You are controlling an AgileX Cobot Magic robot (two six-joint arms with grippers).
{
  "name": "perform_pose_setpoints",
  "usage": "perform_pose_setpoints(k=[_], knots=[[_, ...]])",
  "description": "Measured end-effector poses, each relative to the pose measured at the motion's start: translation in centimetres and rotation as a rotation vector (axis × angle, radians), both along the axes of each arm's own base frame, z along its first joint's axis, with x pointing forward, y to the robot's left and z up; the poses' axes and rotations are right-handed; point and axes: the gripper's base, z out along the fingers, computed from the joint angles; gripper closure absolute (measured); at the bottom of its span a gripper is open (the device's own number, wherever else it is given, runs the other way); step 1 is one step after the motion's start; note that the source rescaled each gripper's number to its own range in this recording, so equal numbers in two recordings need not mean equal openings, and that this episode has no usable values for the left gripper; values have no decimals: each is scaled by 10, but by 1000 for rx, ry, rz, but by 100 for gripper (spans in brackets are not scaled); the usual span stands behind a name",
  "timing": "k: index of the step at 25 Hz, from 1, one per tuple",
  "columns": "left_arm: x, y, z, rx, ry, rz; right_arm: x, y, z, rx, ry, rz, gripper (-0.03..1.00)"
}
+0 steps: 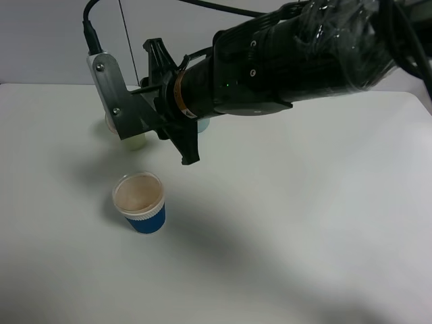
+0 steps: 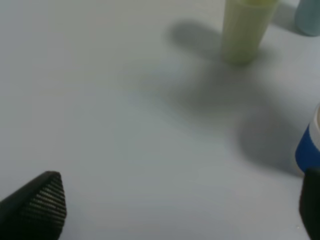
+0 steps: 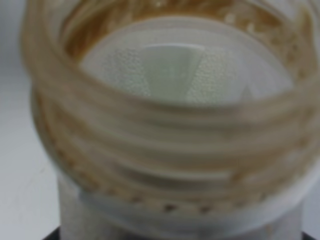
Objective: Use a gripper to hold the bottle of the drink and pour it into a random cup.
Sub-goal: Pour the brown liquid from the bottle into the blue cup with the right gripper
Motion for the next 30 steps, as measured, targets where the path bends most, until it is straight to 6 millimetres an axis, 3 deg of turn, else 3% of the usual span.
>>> perform_pose_setpoints(k=[7, 18, 26, 30], knots=[[0, 0, 0, 0, 0, 0, -8, 5, -1, -64, -51, 67, 97], [0, 0, 0, 0, 0, 0, -8, -1, -5, -161, -56, 13, 97], [0, 0, 0, 0, 0, 0, -9, 8, -20, -252, -49, -13, 97], [0, 0, 0, 0, 0, 0, -6, 15, -18, -273, -85, -10, 97]])
